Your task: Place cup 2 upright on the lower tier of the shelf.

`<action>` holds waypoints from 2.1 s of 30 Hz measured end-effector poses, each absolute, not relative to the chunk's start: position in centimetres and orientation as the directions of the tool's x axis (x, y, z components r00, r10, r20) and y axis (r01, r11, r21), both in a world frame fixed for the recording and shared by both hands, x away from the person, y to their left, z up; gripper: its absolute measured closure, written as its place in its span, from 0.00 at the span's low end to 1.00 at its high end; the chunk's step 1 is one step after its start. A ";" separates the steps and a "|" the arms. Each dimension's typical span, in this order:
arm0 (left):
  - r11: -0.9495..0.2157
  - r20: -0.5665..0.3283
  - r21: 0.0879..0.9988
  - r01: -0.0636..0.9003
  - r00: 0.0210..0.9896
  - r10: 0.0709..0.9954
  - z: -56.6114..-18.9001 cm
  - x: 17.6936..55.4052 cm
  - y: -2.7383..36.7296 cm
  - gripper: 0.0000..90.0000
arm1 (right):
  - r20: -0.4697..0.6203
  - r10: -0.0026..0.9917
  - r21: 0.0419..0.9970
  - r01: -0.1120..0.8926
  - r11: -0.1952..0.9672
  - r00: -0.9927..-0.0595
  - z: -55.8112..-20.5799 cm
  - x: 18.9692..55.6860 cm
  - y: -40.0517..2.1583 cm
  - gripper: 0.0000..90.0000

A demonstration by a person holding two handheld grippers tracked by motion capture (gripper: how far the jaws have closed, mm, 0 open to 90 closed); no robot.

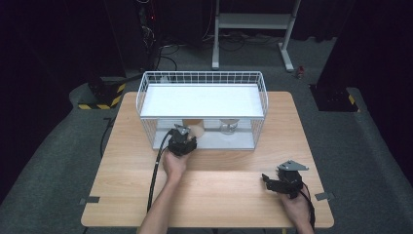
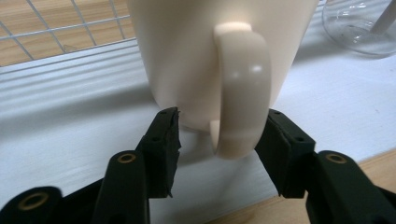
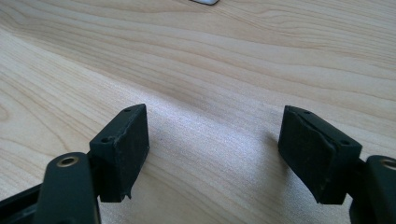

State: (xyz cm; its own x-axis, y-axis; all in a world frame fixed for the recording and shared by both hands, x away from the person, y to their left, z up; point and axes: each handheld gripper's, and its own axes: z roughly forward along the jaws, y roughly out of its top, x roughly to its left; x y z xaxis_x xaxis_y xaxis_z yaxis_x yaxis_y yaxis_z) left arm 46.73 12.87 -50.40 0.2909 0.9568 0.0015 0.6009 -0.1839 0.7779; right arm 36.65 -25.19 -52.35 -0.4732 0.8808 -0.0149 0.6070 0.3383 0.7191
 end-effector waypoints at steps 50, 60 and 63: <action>-0.170 -0.028 0.819 0.548 0.334 0.942 -49.5 45.0 14.2 0.43 | -0.017 0.880 0.720 0.605 0.341 -0.475 -52.4 36.6 -25.2 0.27; -0.204 0.032 0.837 0.507 0.327 0.944 -49.0 43.6 13.8 0.29 | -0.017 0.880 0.719 0.605 0.341 -0.475 -52.4 36.6 -25.2 0.27; -0.157 -0.025 0.855 0.494 0.342 0.939 -48.8 43.1 14.0 0.27 | -0.018 0.880 0.720 0.605 0.341 -0.475 -52.4 36.6 -25.2 0.27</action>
State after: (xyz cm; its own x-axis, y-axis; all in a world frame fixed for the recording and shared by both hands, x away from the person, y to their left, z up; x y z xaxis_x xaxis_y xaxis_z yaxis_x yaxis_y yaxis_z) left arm 43.12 14.04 -48.76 0.3418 0.9394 -0.0247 0.4939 -0.1572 0.8552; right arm 36.64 -25.20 -52.36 -0.4751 0.8798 -0.0178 0.6048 0.3412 0.7196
